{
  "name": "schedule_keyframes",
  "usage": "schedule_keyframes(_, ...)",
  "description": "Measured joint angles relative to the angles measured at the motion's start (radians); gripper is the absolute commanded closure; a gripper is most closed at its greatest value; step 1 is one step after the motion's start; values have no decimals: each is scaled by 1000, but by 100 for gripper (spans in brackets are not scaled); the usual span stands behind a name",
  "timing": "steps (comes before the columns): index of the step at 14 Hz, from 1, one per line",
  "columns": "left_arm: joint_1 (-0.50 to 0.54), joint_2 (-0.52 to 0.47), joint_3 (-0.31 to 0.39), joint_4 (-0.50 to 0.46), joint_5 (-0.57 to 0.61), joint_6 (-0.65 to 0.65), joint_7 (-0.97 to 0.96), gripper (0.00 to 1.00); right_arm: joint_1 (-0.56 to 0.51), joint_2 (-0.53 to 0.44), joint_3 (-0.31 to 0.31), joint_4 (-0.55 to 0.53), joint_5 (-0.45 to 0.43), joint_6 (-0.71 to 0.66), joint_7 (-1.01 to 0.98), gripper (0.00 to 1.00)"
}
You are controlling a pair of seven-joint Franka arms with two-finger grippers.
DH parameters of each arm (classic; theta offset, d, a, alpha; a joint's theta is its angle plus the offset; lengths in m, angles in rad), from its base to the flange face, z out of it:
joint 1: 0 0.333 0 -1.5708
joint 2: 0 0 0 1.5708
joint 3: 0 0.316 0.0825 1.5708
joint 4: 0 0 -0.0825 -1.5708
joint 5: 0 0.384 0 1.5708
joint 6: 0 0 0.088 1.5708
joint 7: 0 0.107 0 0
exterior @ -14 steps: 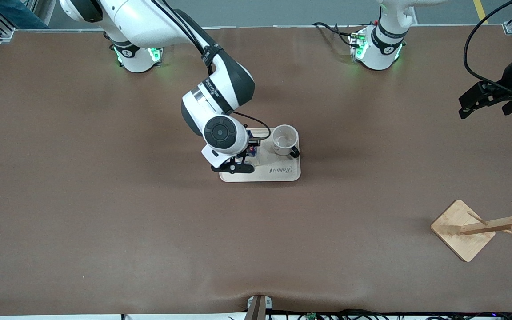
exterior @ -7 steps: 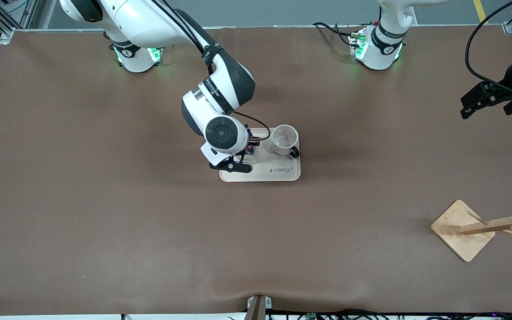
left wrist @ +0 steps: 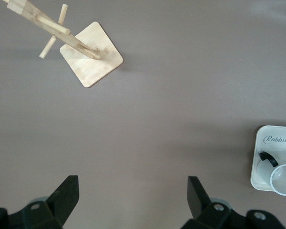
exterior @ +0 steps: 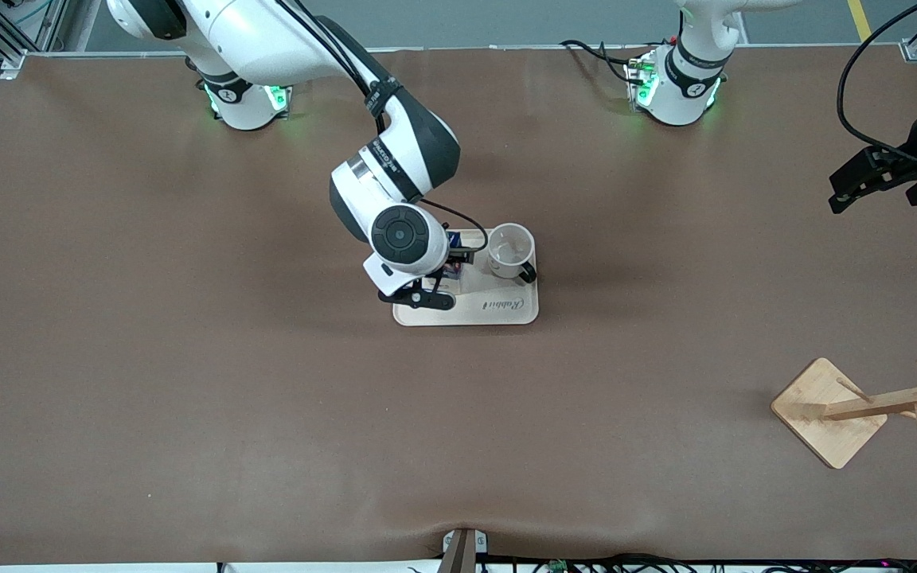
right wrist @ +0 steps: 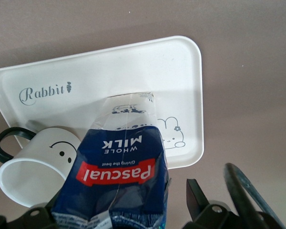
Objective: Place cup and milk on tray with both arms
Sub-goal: 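Lower the milk carton onto the tray beside the mug, then open the right gripper and release the milk carton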
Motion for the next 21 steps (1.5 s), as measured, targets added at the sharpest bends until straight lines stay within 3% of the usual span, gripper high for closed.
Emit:
schedule_keyframes(10, 2, -2, 0, 7, 0, -1, 0, 0, 30, -21, -3, 64, -2, 3, 128, 0)
schedule_keyframes(21, -2, -2, -5, 6, 0, -19, 0, 0, -44, -152, -39, 72, -72, -174, 136, 0)
